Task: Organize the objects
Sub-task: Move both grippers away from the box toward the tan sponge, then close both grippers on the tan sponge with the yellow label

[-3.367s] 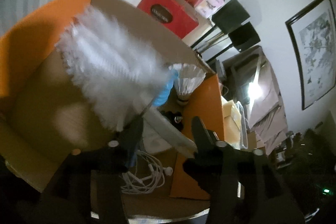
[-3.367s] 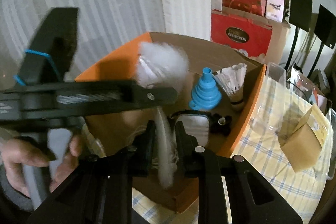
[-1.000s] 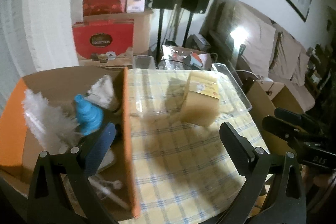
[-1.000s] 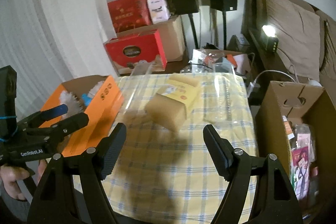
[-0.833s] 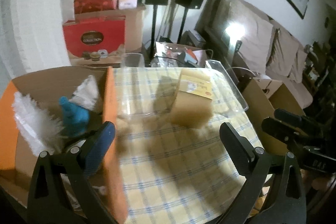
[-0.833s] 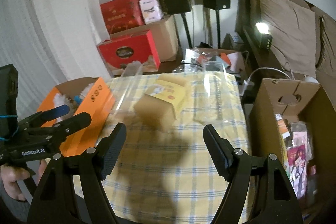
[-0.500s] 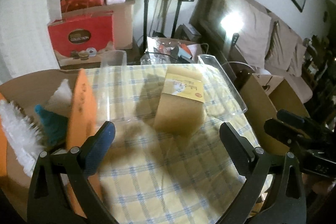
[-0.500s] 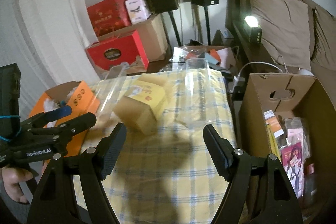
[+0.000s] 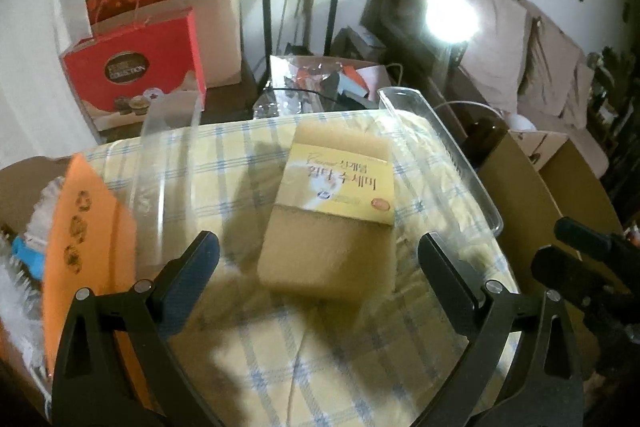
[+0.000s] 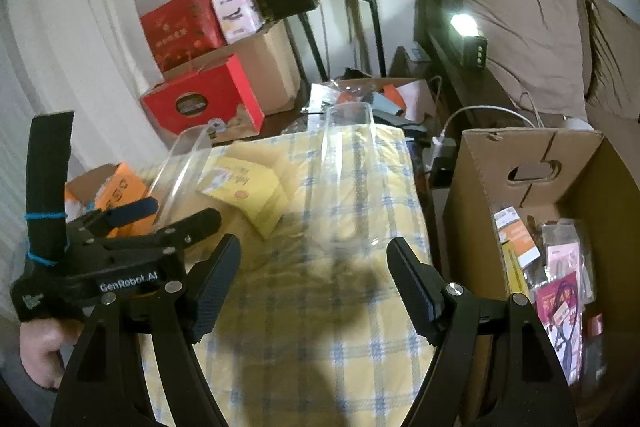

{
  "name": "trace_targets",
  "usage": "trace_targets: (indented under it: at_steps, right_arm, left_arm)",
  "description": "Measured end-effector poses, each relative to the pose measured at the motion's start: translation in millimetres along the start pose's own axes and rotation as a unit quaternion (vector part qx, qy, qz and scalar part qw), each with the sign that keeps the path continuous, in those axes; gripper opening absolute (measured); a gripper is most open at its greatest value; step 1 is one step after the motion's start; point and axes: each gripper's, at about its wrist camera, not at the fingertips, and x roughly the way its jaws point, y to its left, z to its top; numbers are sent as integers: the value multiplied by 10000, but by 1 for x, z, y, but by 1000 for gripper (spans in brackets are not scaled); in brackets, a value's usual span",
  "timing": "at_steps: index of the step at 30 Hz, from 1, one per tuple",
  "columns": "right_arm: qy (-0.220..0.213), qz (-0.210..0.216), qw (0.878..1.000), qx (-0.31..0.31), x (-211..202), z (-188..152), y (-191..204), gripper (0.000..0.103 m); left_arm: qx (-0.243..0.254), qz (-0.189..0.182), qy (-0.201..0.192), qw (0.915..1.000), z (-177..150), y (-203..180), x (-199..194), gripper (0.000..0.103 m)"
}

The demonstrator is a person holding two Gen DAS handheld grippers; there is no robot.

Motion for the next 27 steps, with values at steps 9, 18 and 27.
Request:
trace_targets:
  at_steps: [9, 18, 27]
  right_arm:
    - [99, -26, 9999, 128, 15, 3, -11, 77]
    - [140, 118, 9997, 135, 18, 1, -4, 77]
    - [371, 826, 9952, 361, 32, 6, 11, 69]
  left_arm:
    - [-11, -22, 91, 10000, 4, -2, 21, 97]
    - [92, -52, 256, 9996, -2, -7, 34, 75]
    - [-110, -516, 203, 9984, -20, 2, 11, 73]
